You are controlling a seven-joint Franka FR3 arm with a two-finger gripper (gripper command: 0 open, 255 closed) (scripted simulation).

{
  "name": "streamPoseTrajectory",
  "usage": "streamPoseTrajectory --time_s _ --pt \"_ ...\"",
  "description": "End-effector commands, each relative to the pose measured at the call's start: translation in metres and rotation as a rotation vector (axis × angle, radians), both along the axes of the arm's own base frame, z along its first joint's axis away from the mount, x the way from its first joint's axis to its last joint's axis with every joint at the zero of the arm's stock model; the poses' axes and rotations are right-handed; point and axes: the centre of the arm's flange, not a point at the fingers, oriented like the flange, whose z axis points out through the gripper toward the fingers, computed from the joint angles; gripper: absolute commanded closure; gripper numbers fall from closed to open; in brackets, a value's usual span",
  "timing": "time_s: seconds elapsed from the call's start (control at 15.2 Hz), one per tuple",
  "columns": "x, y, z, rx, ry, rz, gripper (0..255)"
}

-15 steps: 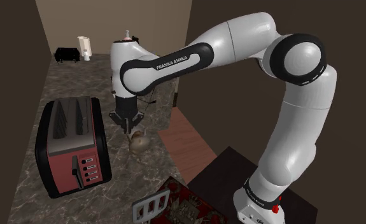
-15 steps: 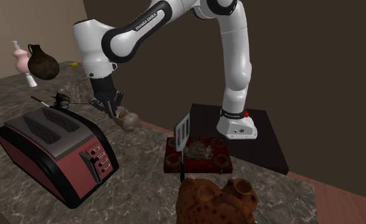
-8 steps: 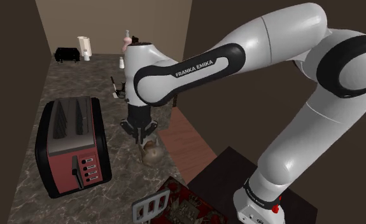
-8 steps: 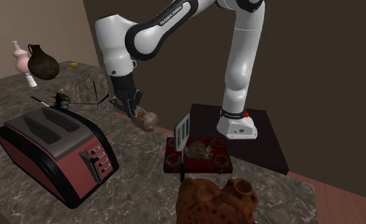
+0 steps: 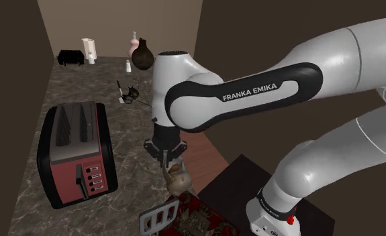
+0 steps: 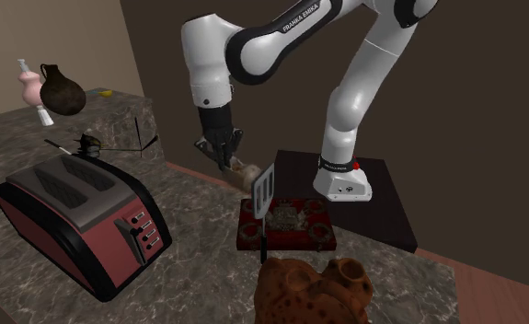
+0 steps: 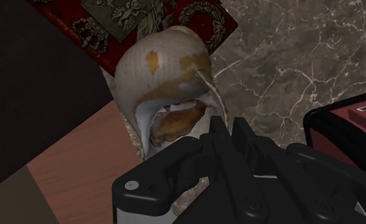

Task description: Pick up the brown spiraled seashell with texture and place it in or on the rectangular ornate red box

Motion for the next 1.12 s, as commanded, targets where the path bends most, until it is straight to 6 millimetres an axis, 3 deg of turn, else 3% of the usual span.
streamPoseTrajectory --time_s 0.0,0.53,1.06 --pt "-0.028 0.002 0.001 0.002 0.0 -0.002 255" --pt "-0.131 0.002 0.014 0.002 0.0 -0.002 255" --pt "-0.131 0.002 -0.029 0.002 0.0 -0.002 255"
